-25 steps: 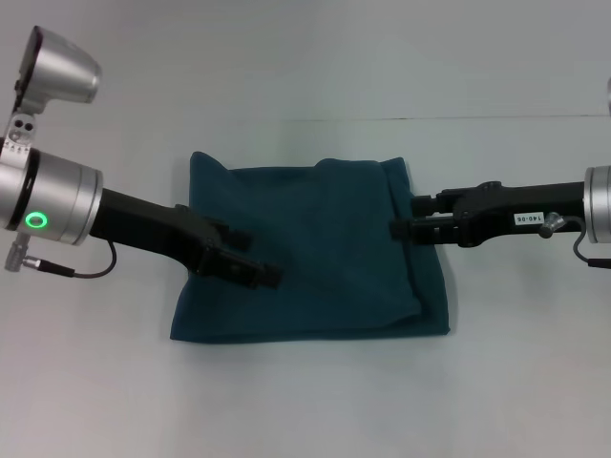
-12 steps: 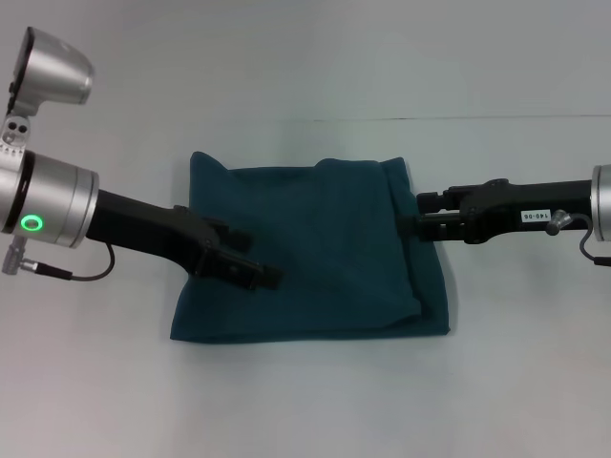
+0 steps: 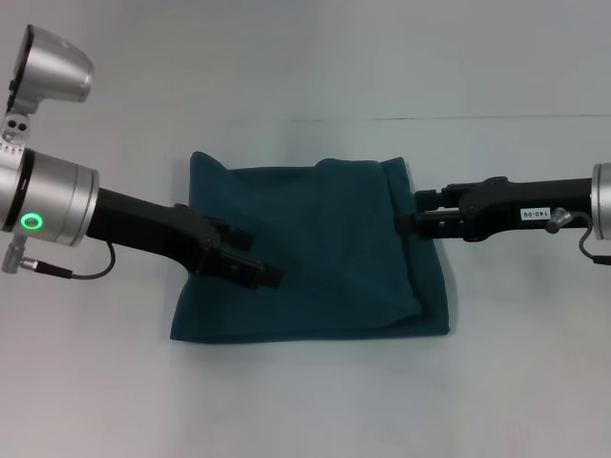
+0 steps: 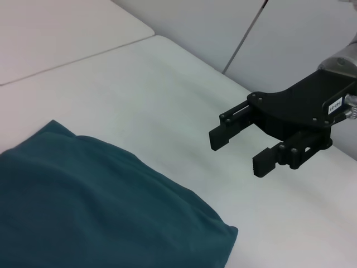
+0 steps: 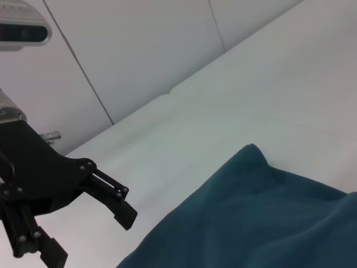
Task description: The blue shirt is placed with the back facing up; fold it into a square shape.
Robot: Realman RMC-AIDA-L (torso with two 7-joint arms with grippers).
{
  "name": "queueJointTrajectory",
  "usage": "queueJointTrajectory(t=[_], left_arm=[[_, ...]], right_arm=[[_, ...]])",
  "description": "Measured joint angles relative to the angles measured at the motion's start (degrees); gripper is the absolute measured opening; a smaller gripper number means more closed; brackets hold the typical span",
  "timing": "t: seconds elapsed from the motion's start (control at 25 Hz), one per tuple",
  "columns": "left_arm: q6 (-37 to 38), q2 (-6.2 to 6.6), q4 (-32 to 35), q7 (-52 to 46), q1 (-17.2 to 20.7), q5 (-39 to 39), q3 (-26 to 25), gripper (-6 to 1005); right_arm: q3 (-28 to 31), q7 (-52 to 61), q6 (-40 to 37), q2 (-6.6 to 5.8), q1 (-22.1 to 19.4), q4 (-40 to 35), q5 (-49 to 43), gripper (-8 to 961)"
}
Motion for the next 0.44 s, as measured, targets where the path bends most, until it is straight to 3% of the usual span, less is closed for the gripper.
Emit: queueJointTrajectory(t=[0.44], left_arm=[[0.1,-0.05,0.4,-0.1,0.0,0.0,0.3,936]], right_arm=[[0.1,-0.1,0.2,0.11,0.1,0.0,0.0,683]])
